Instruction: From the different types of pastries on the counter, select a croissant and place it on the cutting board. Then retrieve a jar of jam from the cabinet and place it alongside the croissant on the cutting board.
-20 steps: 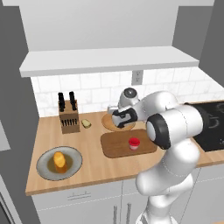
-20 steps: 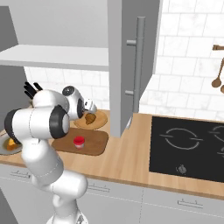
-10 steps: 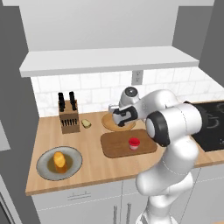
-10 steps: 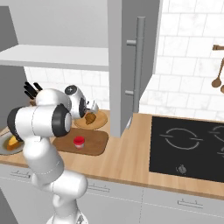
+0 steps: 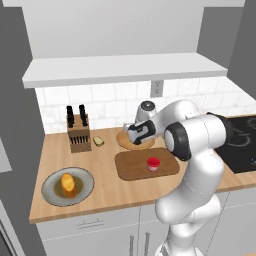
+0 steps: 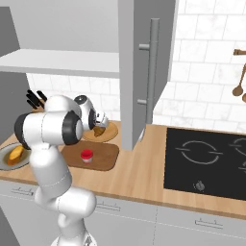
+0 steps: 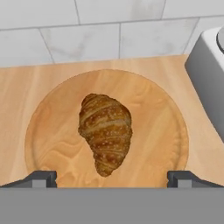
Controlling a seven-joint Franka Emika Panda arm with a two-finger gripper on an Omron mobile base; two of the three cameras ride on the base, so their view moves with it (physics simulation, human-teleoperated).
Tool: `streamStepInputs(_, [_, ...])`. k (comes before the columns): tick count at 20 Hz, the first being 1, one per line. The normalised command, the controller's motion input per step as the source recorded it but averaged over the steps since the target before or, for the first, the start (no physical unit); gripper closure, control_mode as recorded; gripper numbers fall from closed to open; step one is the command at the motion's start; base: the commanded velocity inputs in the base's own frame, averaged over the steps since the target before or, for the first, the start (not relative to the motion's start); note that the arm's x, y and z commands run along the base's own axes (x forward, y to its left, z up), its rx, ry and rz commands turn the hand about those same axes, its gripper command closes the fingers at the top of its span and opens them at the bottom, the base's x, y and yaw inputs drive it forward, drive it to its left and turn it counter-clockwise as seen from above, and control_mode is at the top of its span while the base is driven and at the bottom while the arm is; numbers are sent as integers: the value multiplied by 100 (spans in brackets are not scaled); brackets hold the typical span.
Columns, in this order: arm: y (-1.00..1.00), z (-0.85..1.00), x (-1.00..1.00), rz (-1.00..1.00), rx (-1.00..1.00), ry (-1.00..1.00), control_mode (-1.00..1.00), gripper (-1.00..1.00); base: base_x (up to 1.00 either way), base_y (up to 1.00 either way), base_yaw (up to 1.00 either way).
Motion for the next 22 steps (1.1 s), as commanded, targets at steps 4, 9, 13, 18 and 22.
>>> streamStepInputs(4, [0,-7,2,0,0,5,-100,-100,0,0,0])
streamStepInputs(9, [10,-11,1,0,0,6,-100,-100,0,0,0])
streamStepInputs(13, [14,-4,33,1,0,0,-100,-100,0,0,0])
streamStepInputs(18, [2,-3,21,3,0,0,-100,-100,0,0,0])
streamStepInputs(22, [0,-3,22,5,0,0,-100,-100,0,0,0])
